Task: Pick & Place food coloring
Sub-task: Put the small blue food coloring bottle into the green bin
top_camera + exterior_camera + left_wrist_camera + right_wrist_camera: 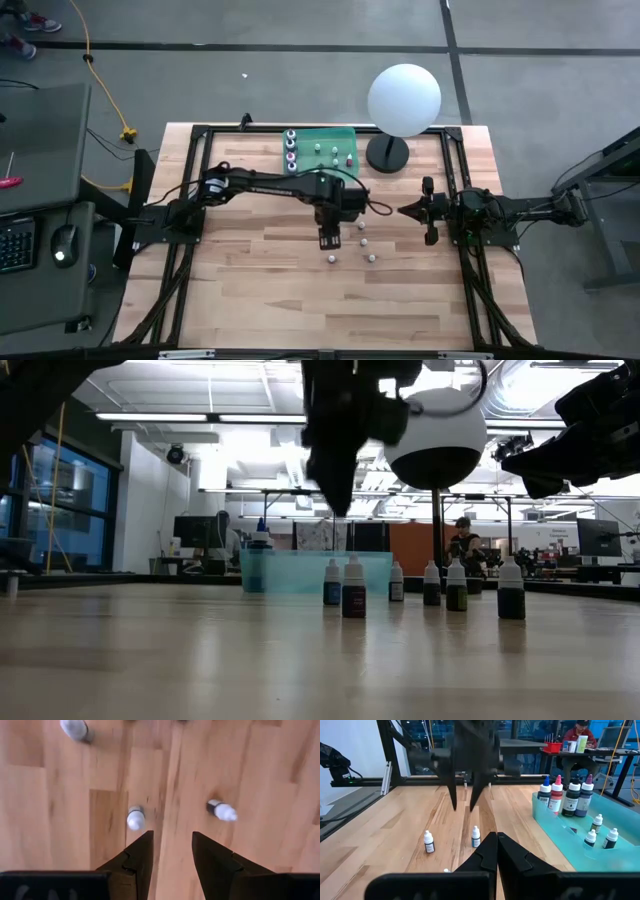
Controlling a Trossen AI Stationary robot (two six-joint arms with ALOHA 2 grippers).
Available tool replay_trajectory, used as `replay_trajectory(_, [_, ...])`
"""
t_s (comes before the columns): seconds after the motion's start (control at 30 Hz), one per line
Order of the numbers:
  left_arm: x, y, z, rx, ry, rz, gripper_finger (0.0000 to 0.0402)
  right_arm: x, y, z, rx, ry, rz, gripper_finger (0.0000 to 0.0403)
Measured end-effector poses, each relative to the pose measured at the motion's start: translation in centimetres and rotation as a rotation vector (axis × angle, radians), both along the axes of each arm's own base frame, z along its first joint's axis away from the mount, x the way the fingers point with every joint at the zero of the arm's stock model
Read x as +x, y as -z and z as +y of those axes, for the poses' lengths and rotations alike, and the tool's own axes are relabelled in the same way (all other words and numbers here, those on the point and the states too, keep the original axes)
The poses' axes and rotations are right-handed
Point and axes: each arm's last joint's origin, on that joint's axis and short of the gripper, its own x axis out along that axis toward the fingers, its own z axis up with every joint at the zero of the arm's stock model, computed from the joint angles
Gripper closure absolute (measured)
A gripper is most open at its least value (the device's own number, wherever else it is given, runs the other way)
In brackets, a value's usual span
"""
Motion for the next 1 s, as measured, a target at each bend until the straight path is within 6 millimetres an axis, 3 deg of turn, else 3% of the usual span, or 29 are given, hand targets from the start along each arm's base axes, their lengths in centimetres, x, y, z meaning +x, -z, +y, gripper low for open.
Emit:
replay_trajectory(0.17, [-0.2,3.0,0.0,0.006,-0.021,0.045,0.027,0.0,0.0,0.0,0.0,0.0,0.0,0.0402])
replay_trajectory(0.3, [-0.4,4.3,0.0,0.01,-0.045,0.059,0.027,0.0,0.0,0.0,0.0,0.0,0.0,0.0402])
replay_trajectory(0.63, [-0.4,4.4,0.5,0.151,-0.089,0.057,0.027,0.0,0.0,0.0,0.0,0.0,0.0,0.0402])
replay_trajectory(1.0, [-0.4,4.4,0.5,0.155,-0.099,0.054,0.027,0.0,0.0,0.0,0.0,0.0,0.0,0.0402])
